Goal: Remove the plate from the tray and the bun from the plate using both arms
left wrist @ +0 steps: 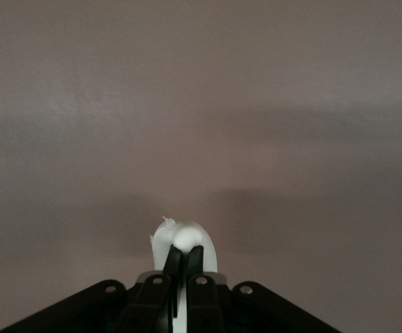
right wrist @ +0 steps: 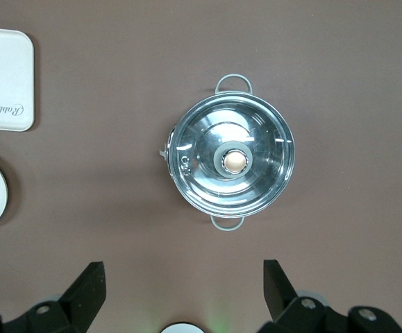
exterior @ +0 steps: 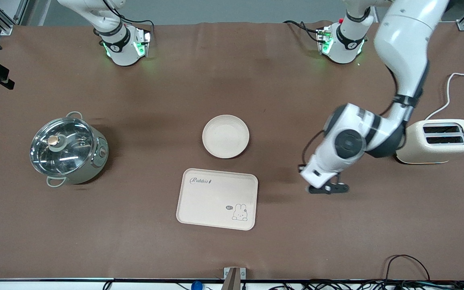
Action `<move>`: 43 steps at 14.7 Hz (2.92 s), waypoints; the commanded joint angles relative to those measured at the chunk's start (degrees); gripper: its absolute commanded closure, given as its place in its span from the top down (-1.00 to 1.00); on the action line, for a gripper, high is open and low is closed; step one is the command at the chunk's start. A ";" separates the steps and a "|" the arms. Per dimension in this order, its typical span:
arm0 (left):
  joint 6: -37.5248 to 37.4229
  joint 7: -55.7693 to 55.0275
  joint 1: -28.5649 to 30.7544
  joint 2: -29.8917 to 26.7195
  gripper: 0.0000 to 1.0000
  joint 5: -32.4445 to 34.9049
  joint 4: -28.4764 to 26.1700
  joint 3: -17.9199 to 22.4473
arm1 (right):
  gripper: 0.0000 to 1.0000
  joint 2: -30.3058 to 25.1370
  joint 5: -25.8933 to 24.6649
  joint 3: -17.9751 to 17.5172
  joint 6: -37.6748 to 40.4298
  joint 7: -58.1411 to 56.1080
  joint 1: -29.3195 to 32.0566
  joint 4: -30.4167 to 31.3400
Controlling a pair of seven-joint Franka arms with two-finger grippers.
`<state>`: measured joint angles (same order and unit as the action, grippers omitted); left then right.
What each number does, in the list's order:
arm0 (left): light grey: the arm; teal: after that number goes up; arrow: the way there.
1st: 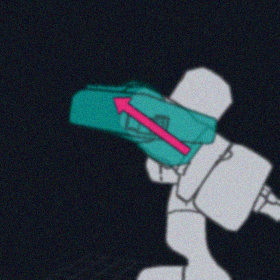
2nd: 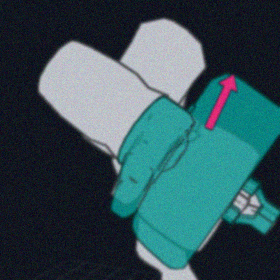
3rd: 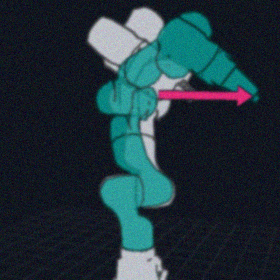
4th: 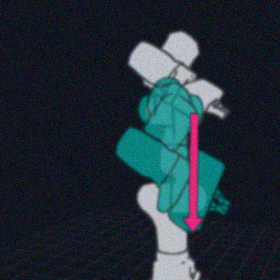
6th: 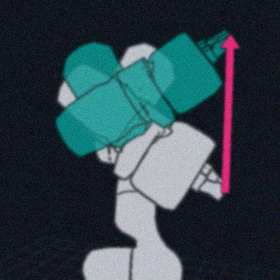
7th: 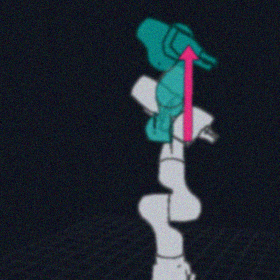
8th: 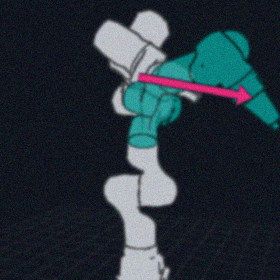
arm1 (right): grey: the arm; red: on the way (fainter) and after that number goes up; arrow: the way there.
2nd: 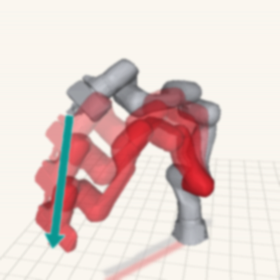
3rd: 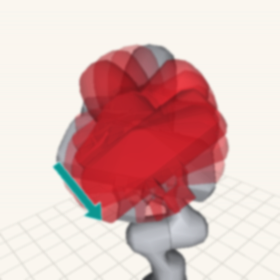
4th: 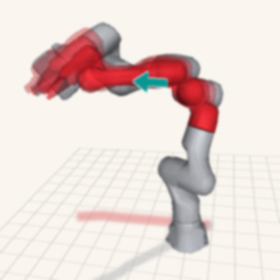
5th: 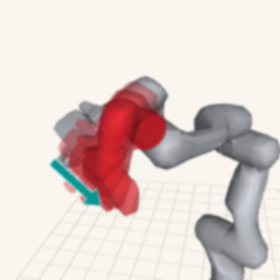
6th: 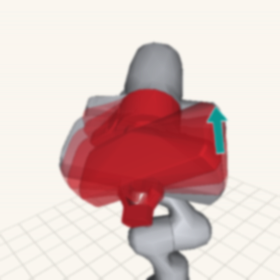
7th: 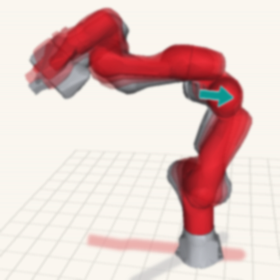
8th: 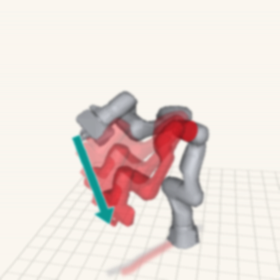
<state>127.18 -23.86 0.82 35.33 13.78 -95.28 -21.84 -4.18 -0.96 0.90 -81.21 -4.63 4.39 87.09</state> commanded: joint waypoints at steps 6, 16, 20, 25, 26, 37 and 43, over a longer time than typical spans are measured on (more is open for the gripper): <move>11.78 6.20 6.56 1.58 0.76 -0.60 -8.43 -2.07 | 1.00 -0.48 -0.27 -0.20 1.14 -0.03 -0.26 0.37; -8.05 12.26 7.18 -6.06 1.00 0.28 5.52 -2.33 | 1.00 -0.39 -0.27 -0.28 0.79 0.15 -0.96 0.37; -20.20 12.26 7.18 -12.72 1.00 -0.33 11.87 -3.30 | 1.00 -0.39 -0.27 -0.28 0.71 0.15 -0.96 0.37; -26.78 18.06 9.65 -25.11 1.00 -7.95 10.56 -0.68 | 1.00 -0.39 -0.18 -0.20 1.06 -0.12 -0.78 0.37; -29.94 18.50 8.16 -26.79 1.00 -9.46 10.82 2.91 | 1.00 -0.39 -0.18 -0.20 0.97 -0.12 -0.96 0.37; -29.71 19.03 -5.48 -46.48 1.00 -13.25 -7.36 19.56 | 1.00 -0.48 -0.18 -0.37 1.32 -0.20 -1.13 0.45; -30.32 18.94 -5.21 -43.95 1.00 -12.99 -3.87 18.94 | 1.00 -0.66 -0.18 -0.28 1.75 -0.20 -1.05 0.54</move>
<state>96.56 -5.39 -4.11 -9.38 0.96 -100.83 -3.09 -4.11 -0.95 0.58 -80.10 -4.64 3.38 87.16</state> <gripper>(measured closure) 0.000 0.000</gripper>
